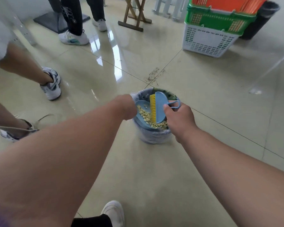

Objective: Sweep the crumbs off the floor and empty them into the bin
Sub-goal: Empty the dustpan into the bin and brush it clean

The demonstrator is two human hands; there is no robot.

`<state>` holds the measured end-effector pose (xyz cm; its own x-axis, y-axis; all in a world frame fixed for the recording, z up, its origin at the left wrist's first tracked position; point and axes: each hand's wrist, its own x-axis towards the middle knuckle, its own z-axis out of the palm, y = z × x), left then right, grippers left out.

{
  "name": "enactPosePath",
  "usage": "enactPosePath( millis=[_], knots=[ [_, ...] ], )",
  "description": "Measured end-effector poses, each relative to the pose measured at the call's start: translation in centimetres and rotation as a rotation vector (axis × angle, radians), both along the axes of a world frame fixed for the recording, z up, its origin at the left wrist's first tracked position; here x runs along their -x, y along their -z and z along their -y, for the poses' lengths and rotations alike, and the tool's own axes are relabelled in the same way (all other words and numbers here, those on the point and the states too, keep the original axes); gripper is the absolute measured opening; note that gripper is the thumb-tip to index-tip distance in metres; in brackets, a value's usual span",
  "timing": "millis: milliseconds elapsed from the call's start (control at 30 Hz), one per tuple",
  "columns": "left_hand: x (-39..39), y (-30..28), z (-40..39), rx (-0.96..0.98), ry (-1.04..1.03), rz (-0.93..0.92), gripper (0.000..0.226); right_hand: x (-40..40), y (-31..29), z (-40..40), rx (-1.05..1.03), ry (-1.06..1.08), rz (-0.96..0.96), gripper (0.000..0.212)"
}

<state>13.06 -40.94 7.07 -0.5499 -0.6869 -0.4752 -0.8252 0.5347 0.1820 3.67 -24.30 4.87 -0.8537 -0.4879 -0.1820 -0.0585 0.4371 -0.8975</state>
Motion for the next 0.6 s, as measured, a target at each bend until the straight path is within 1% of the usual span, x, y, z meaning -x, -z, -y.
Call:
enactPosePath(
  millis=[33,67,100,133,167,200,233,267,300,367,433,500,600],
  knots=[
    [0.2,-0.3,-0.2,0.036,0.079,0.029,0.009,-0.1,0.1,0.4,0.006,-0.020,-0.002,0.018],
    [0.9,0.2,0.1,0.055,0.131,0.018,0.023,-0.2,0.2,0.8,0.010,-0.036,0.005,0.020],
    [1.3,0.6,0.3,0.079,0.178,0.025,0.044,-0.1,0.3,1.0,0.009,-0.051,0.014,0.021],
    [1.5,0.7,0.3,0.114,0.237,0.022,0.056,-0.1,0.3,1.2,0.001,-0.065,0.016,0.023],
    [1.7,0.6,0.4,0.125,0.251,0.035,0.047,0.0,0.3,1.4,-0.009,-0.075,0.017,0.026],
    [2.0,0.3,0.4,0.136,0.261,0.093,0.024,0.1,0.4,1.5,-0.014,-0.078,0.024,0.027],
    [1.8,0.0,0.1,0.141,0.284,0.070,0.011,0.2,0.5,1.6,-0.017,-0.075,0.037,0.028],
    [1.8,0.0,0.3,0.165,0.289,0.048,0.023,0.3,0.6,1.6,-0.014,-0.067,0.050,0.028],
    [2.0,0.2,0.4,0.186,0.297,0.041,0.029,0.5,0.8,1.5,-0.019,-0.057,0.057,0.027],
    [2.1,0.4,0.8,0.236,0.320,0.011,0.029,1.0,1.0,1.2,-0.075,-0.034,0.032,0.026],
    [2.3,0.8,1.3,0.244,0.300,0.030,0.026,1.9,1.3,0.7,-0.175,0.015,-0.010,0.025],
    [2.2,0.5,1.5,0.234,0.317,0.029,0.027,2.7,1.3,0.0,-0.231,0.095,-0.025,0.025],
    [2.1,0.1,1.6,0.208,0.313,0.046,0.027,3.5,1.0,-0.8,-0.162,0.191,0.000,0.025]
  ],
)
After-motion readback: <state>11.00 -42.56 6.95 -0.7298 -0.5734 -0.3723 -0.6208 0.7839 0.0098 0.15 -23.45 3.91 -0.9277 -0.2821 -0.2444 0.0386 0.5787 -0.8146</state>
